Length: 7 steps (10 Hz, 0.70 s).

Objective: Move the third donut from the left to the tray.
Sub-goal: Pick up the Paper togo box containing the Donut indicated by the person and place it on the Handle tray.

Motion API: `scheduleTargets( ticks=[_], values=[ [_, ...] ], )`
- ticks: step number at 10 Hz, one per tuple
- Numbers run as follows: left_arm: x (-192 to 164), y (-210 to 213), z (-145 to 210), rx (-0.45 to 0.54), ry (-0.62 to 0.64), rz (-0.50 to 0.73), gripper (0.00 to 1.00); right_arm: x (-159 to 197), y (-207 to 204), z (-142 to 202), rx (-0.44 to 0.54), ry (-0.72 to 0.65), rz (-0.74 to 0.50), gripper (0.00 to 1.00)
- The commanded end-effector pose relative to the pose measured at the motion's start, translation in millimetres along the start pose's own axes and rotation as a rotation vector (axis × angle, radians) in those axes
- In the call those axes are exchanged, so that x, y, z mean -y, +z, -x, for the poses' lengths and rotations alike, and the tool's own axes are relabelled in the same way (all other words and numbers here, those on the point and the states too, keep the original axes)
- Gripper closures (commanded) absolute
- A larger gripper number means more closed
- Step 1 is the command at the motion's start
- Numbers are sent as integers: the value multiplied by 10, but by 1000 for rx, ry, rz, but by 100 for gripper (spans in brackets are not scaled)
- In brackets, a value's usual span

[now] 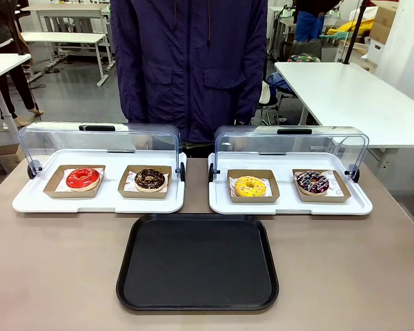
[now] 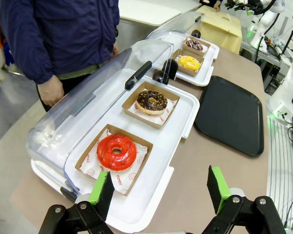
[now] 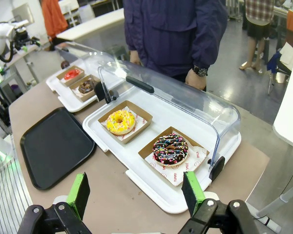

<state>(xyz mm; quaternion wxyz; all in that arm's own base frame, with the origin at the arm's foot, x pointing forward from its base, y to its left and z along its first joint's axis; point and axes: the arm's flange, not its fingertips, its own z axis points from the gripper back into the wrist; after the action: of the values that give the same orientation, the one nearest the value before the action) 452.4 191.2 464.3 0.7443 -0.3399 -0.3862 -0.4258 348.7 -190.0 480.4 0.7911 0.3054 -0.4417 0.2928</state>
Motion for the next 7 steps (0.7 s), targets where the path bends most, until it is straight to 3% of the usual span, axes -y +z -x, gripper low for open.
scheduleTargets(
  ticks=[1, 7],
  values=[
    [-1, 27, -12, 9, -11, 9, 0, 7, -6, -20, 17, 7, -1, 0],
    [-1, 27, -12, 9, -11, 9, 0, 7, -6, -20, 17, 7, -1, 0]
  ],
)
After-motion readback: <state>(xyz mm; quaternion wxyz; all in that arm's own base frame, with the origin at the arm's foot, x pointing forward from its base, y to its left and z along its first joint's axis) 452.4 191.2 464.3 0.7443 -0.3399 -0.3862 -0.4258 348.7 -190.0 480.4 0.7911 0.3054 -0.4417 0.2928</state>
